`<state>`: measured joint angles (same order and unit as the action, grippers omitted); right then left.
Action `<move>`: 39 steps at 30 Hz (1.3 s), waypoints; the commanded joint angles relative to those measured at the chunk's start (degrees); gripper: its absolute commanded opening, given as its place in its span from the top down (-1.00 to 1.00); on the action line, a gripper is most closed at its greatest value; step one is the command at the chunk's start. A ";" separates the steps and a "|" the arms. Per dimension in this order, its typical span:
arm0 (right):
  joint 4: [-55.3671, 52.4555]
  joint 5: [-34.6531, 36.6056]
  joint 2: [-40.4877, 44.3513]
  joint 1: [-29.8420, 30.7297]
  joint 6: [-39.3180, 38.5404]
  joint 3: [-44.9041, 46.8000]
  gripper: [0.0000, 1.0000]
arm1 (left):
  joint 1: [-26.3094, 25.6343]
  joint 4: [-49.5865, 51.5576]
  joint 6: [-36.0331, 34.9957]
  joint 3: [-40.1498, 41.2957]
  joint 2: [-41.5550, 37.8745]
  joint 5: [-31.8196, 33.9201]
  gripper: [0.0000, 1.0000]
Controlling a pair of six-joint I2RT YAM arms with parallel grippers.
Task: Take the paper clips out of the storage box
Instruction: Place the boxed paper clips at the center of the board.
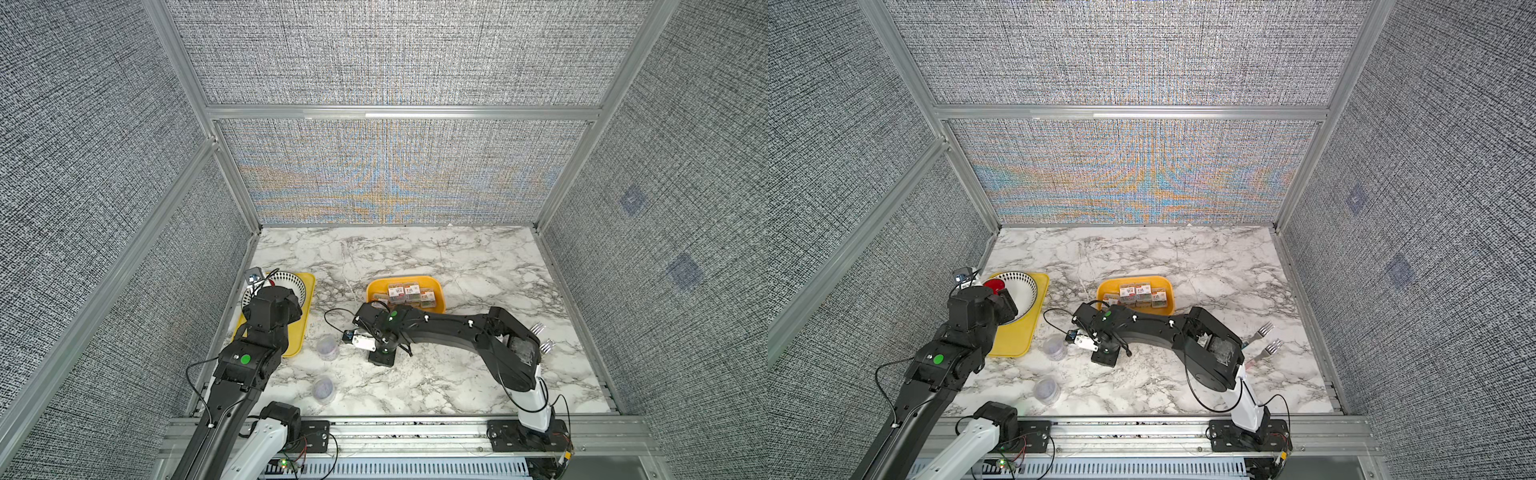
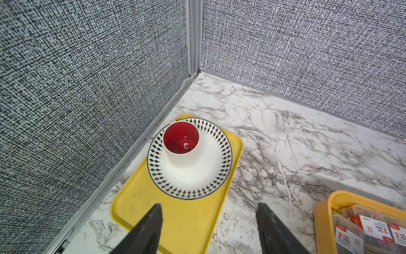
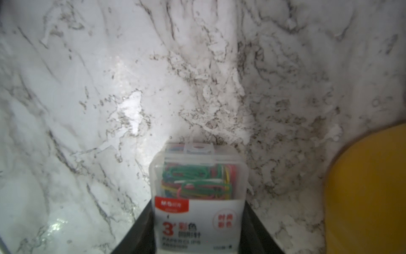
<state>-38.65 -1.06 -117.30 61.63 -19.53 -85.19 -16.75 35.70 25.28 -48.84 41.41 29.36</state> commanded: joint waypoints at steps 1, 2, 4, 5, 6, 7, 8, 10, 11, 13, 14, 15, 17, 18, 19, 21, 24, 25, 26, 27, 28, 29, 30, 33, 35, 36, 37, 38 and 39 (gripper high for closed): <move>1.45 -0.77 1.37 0.16 -3.98 -0.15 0.13 | 0.14 -1.97 -0.57 0.05 -0.19 -0.45 -0.40; 1.64 -1.02 1.74 0.16 -4.92 -0.15 0.14 | 0.13 -1.97 -0.51 0.05 -0.19 -0.45 -0.40; 1.78 -1.95 2.37 0.16 -7.28 -0.49 0.15 | 0.14 -1.97 -0.53 0.00 -0.23 -0.46 -0.40; 1.78 -2.43 2.46 0.16 -8.26 -0.68 0.15 | 0.21 -2.00 -0.50 0.05 -0.19 -0.45 -0.40; 1.77 -3.11 2.52 0.16 -9.49 -0.99 0.15 | 0.21 -1.96 -0.58 0.06 -0.20 -0.46 -0.40; 1.49 -3.92 2.45 0.16 -10.77 -1.41 0.15 | 0.23 -2.10 -0.57 0.09 -0.18 -0.51 -0.40; 1.02 -4.55 2.17 0.16 -11.78 -1.83 0.15 | 0.23 -2.04 -0.56 0.10 -0.18 -0.54 -0.40; -0.74 -4.84 0.64 0.16 -13.73 -3.37 0.15 | 0.24 -2.11 -0.58 0.06 -0.10 -0.62 -0.40; -1.76 -4.55 -0.30 0.04 -14.31 -4.38 0.15 | 0.32 -2.09 -0.55 0.05 -0.10 -0.71 -0.40; -4.07 -4.35 -2.73 -0.41 -14.91 -7.44 0.15 | 0.40 -2.08 -0.54 0.04 -0.06 -0.87 -0.40; -4.93 -4.63 -3.53 -0.58 -15.14 -8.68 0.16 | 0.34 -2.06 -0.51 0.06 -0.18 -0.75 -0.40; -5.56 -4.78 -4.44 -0.69 -15.47 -9.75 0.16 | 0.47 -2.13 -0.53 0.06 -0.19 -0.73 -0.40; -5.91 -5.07 -5.29 -0.85 -15.97 -10.82 0.16 | 0.49 -2.18 -0.60 0.05 -0.27 -0.78 -0.40; -5.91 -5.09 -5.63 -0.86 -16.13 -11.04 0.16 | 0.49 -2.18 -0.59 0.07 -0.27 -0.76 -0.40; -5.86 -5.18 -5.81 -0.89 -16.24 -11.22 0.16 | 0.49 -2.14 -0.64 0.12 -0.24 -0.78 -0.40; -5.88 -5.42 -6.01 -0.96 -16.20 -11.40 0.15 | 0.58 -2.20 -0.56 0.15 -0.36 -0.85 -0.40; -6.02 -6.21 -6.50 -0.83 -15.74 -11.72 0.15 | 0.58 -2.16 -0.52 0.15 -0.54 -0.80 -0.40; -6.14 -6.47 -6.65 -0.89 -15.55 -11.84 0.15 | 0.58 -2.13 -0.57 0.10 -0.63 -0.80 -0.40; -6.17 -6.74 -6.70 -0.76 -15.38 -11.93 0.14 | 0.60 -2.18 -0.57 0.14 -0.63 -0.80 -0.40; -6.17 -6.91 -6.86 -0.72 -15.07 -12.02 0.13 | 0.65 -2.13 -0.55 0.15 -0.71 -0.73 -0.40; -6.08 -6.94 -6.91 -0.67 -14.86 -12.03 0.12 | 0.67 -2.21 -0.57 0.09 -0.71 -0.78 -0.40; -6.16 -6.77 -7.06 -0.68 -14.60 -12.02 0.11 | 0.67 -2.14 -0.57 0.15 -0.71 -0.71 -0.40; -6.17 -6.52 -7.22 -0.66 -14.30 -12.06 0.09 | 0.67 -2.13 -0.56 0.14 -0.80 -0.72 -0.40; -5.77 -5.97 -7.81 -0.72 -13.32 -12.02 0.05 | 0.67 -2.13 -0.49 0.15 -0.86 -0.63 -0.40; -5.52 -6.12 -8.03 -0.69 -12.91 -12.07 0.04 | 0.67 -2.08 -0.48 0.15 -0.83 -0.62 -0.40; -5.18 -6.15 -8.04 -0.72 -12.74 -11.83 0.03 | 0.67 -2.07 -0.48 0.15 -0.79 -0.65 -0.40; -4.87 -6.15 -8.04 -0.66 -12.64 -11.67 0.03 | 0.67 -2.09 -0.48 0.14 -0.80 -0.63 -0.40; -4.67 -6.13 -8.02 -0.71 -12.55 -11.58 0.03 | 0.67 -2.05 -0.48 0.12 -0.80 -0.55 -0.40; -4.50 -6.11 -7.98 -0.80 -12.46 -11.43 0.02 | 0.67 -2.07 -0.47 0.08 -0.80 -0.54 -0.40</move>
<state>-43.88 -6.72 -125.14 60.84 -32.86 -96.79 -16.10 35.68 25.26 -48.82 40.66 28.51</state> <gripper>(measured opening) 0.521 0.699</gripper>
